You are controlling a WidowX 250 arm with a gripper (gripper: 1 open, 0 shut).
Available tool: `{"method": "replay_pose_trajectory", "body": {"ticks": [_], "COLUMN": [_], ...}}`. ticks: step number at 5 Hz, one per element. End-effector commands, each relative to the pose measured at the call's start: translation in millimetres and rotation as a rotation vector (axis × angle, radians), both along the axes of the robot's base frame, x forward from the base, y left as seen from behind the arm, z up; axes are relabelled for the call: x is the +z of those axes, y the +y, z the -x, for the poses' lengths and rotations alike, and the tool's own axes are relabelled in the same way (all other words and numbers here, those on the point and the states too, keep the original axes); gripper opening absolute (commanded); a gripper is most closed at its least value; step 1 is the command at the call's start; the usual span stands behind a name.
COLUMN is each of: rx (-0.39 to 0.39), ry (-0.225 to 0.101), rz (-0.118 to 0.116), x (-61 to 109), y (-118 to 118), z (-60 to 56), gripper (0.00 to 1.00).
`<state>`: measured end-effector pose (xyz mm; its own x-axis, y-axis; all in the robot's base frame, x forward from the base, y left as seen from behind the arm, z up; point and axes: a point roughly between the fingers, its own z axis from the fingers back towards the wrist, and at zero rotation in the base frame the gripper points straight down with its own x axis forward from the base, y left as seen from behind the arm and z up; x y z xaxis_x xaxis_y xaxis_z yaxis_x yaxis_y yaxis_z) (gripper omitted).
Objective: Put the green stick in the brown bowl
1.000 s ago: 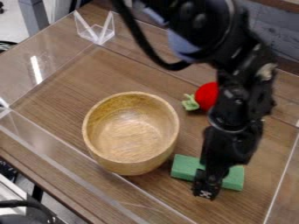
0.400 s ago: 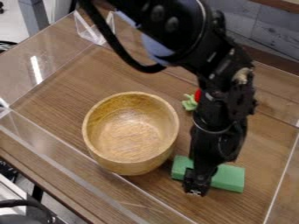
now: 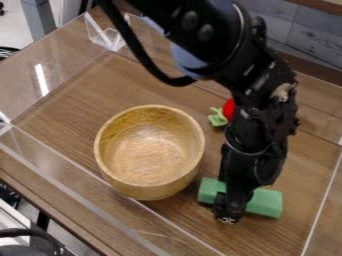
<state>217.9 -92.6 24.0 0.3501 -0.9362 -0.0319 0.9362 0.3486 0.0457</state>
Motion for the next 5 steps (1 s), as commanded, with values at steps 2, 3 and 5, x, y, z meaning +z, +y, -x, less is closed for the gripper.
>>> {"method": "replay_pose_trajectory", "body": {"ticks": [2, 3, 5], "rx": [-0.06, -0.092, -0.161], "ry": [-0.03, -0.03, -0.034], "rz": [0.016, 0.018, 0.014], "x": [0.4, 2.1, 5.2], "y": [4, 4, 4], "z": [0.6, 0.3, -12.0], "gripper": [1.0, 0.0, 0.0]}}
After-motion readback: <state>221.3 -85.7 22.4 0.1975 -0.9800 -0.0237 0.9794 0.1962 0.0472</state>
